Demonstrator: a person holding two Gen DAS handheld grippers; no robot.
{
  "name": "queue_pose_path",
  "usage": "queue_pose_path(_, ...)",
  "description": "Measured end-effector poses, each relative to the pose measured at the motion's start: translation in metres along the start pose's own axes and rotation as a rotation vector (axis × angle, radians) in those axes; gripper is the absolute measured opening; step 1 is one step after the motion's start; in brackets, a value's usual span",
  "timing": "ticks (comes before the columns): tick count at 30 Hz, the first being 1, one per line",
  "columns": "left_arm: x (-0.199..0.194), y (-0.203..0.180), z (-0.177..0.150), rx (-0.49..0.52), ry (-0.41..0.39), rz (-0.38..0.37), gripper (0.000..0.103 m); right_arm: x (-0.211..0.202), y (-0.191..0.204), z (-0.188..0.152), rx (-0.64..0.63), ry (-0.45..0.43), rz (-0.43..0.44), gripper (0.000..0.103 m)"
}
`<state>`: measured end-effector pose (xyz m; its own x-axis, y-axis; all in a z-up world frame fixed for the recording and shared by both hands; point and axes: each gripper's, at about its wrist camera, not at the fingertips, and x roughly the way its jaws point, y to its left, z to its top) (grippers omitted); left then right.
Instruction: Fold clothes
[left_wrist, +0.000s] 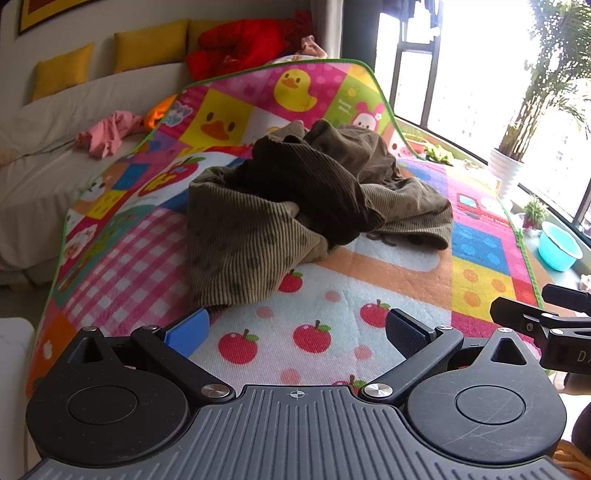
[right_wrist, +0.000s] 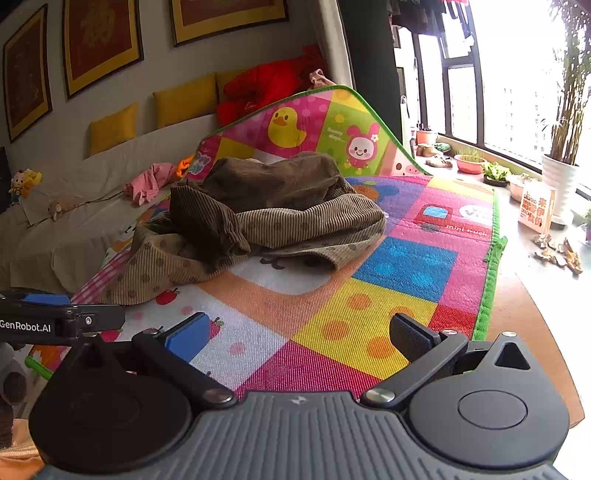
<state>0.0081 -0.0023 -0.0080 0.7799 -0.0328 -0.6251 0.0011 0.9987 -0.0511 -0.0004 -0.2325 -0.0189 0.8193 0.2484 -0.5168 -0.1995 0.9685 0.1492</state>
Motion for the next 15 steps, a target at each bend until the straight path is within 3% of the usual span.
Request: queue_pose_path(15, 0.0027, 0.0008, -0.0017, 0.000, 0.012, -0.001, 0.103, 0.0016, -0.0018, -0.0016, 0.000, 0.009, -0.003, 0.103)
